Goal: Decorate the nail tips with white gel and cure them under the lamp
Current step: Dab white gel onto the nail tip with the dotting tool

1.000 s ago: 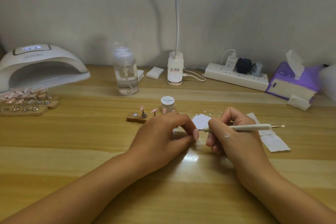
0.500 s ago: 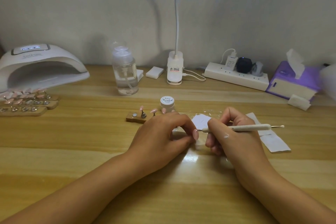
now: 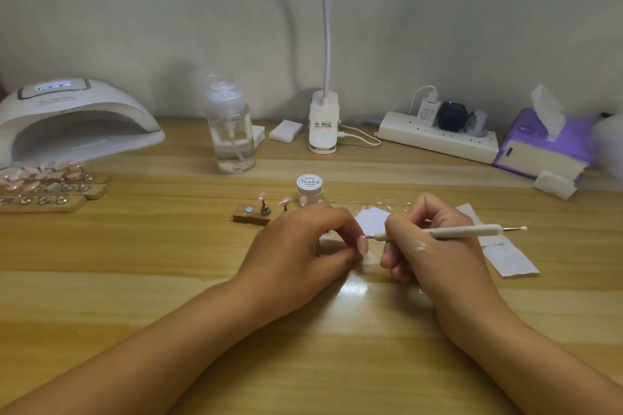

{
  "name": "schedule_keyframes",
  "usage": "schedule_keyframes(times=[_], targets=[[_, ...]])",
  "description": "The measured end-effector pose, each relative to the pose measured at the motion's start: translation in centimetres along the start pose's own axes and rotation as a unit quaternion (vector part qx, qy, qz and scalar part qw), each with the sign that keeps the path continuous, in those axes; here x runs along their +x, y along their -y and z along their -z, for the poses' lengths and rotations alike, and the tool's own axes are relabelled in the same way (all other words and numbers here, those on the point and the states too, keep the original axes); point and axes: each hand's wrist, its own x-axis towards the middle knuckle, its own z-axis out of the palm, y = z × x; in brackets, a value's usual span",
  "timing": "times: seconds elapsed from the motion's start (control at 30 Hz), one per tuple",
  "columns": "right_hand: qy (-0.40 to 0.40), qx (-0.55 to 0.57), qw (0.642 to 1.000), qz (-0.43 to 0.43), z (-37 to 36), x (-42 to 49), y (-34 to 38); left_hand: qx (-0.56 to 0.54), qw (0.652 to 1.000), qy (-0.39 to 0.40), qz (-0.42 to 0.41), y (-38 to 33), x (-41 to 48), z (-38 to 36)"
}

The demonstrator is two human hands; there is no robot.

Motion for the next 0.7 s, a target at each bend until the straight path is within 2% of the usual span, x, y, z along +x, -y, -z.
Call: schedule_keyframes(times=[0.27, 0.43, 0.7], targets=[[-0.040, 0.052, 0.998, 0.011, 0.2, -0.3, 0.3, 0.006, 1.000, 0.004, 0.001, 0.0, -0.1, 0.1], [-0.065, 0.026, 0.997, 0.035, 0.4, 0.0, 0.1, 0.000, 1.000, 0.003, -0.003, -0.1, 0.0, 0.0], [-0.044, -0.145, 0.988, 0.027, 1.9, 1.2, -0.4, -0.008, 1.000, 0.008, -0.005, 0.0, -0.1, 0.0]])
